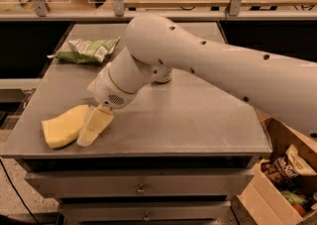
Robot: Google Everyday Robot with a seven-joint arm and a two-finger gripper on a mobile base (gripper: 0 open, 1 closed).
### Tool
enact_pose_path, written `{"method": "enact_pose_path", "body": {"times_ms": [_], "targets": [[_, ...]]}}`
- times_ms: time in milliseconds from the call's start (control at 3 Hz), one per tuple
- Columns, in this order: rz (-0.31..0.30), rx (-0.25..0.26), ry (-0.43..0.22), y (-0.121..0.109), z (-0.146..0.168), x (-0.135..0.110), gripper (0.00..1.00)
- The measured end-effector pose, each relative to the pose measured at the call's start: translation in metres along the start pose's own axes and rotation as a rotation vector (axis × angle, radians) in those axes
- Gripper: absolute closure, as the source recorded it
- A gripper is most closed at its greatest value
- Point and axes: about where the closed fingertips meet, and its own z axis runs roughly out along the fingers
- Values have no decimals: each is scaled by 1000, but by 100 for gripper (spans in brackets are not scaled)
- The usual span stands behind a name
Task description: Move sponge near green jalapeno chip bag
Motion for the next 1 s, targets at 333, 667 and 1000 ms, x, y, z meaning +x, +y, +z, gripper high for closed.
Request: {"method": "enact_pose_path", "body": {"times_ms": [333, 667, 1000], "targets": [[6, -15, 18, 0, 6, 0, 33], [-11, -16, -8, 1, 8, -4, 56], [-15, -18, -6, 2, 9, -5, 80]]}}
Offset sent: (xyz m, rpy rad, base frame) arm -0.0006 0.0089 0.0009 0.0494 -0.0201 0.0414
